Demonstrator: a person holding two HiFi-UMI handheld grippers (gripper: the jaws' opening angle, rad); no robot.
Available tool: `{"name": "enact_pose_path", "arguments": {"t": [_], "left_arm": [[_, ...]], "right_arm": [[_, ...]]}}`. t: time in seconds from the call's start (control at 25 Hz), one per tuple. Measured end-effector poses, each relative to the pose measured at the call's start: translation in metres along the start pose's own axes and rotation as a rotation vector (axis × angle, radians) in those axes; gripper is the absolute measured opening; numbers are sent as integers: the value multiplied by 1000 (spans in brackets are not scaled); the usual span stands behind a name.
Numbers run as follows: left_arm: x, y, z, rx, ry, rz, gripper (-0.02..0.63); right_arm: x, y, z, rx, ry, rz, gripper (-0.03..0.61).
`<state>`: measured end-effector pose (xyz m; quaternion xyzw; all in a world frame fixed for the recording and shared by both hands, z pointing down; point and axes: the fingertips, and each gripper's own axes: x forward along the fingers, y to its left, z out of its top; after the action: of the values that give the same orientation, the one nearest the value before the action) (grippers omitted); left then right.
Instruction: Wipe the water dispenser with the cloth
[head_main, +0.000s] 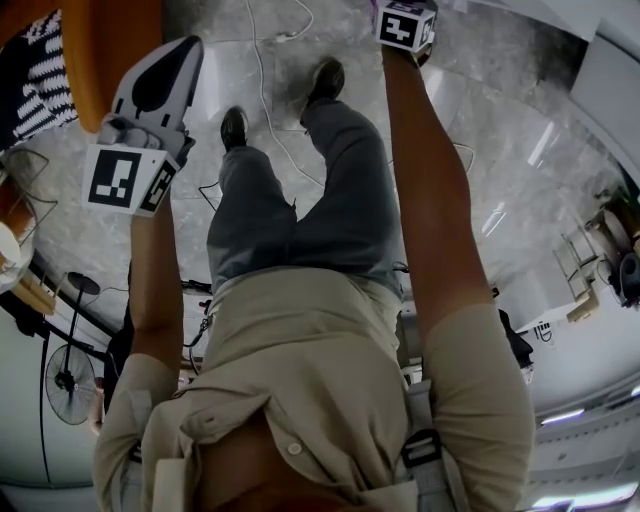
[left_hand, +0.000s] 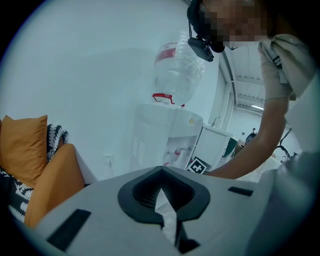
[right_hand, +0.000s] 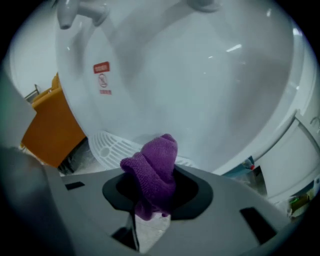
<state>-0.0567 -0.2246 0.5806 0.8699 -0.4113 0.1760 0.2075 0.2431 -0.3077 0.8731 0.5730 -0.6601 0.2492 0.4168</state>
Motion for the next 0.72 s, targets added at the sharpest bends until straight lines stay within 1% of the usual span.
{"name": "enact_pose_path", "arguments": {"t": [0.12,0.24,0.28,0.32,0.4,0.52,0.6,0.72], "left_arm": [[3,-2,0,7,8,-11,15],[4,-2,1,18,13,-18,15],[3,-2,1,20,15,-18,15],[2,-1,1,22,16,-18,15],[1,0,1,27,20,-19,15],[1,0,3,36,27,-25,15],[4,-4,5,41,30,-34,15],[12,-12,10,52,31,-54,15]], "right_arm": [[3,52,10,-35,-25,110,142],[-8,110,42,-77,-110,248,143],[-11,121,50,-91,-133,268,143],[-11,125,54,-94,-143,269,142],[-9,116,52,-59,-137,242,141],[-5,80,35,41,-94,170,141],[-11,39,31,174,-119,102,141],[-17,-34,13,450,-155,-1,141]]}}
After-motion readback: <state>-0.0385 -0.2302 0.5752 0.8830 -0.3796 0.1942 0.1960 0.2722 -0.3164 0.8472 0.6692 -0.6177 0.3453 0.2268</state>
